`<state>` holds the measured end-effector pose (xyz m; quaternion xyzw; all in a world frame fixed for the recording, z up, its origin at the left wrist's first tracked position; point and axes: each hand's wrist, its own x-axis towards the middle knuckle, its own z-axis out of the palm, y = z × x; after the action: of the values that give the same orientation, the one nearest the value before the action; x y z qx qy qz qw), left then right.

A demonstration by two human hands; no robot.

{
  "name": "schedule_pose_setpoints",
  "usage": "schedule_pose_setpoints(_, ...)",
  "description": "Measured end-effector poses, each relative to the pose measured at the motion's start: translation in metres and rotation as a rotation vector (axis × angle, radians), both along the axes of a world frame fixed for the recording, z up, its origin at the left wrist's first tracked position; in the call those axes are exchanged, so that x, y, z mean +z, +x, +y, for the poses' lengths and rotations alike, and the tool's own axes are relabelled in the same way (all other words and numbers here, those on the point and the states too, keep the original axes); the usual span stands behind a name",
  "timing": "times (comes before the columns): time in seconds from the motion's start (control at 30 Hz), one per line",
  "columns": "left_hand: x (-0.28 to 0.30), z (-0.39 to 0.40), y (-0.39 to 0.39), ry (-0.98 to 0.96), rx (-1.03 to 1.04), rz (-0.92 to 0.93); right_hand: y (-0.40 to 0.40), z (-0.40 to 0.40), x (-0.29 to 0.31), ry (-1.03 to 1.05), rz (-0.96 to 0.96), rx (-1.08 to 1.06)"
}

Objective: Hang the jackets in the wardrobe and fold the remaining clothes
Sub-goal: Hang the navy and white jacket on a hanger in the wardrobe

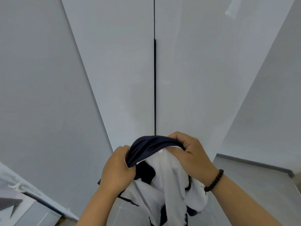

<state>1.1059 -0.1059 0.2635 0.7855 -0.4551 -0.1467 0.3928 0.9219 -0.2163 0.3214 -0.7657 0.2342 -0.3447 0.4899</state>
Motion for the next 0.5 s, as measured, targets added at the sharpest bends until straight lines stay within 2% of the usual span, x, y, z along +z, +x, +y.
schedule_pose_setpoints(0.07,-0.007,-0.013,0.015,-0.017,0.062,0.044,0.007,-0.018,0.017,0.041,-0.062,-0.054)
schedule_pose_setpoints(0.13,-0.005,-0.032,0.036,-0.064,0.076,0.207,0.025,-0.041,0.033,0.082,-0.132,-0.146)
schedule_pose_setpoints(0.2,0.008,-0.044,0.039,-0.116,0.015,0.386,0.032,-0.05,0.044,0.133,-0.148,-0.171)
schedule_pose_setpoints(0.3,0.038,-0.067,0.039,-0.216,-0.12,0.518,0.048,-0.064,0.049,0.192,-0.081,-0.113)
schedule_pose_setpoints(0.43,0.082,-0.115,0.061,-0.286,-0.362,0.516,0.093,-0.078,0.068,0.085,-0.019,0.087)
schedule_pose_setpoints(0.5,0.094,-0.13,0.078,-0.296,-0.466,0.518,0.114,-0.083,0.079,0.017,-0.024,0.086)
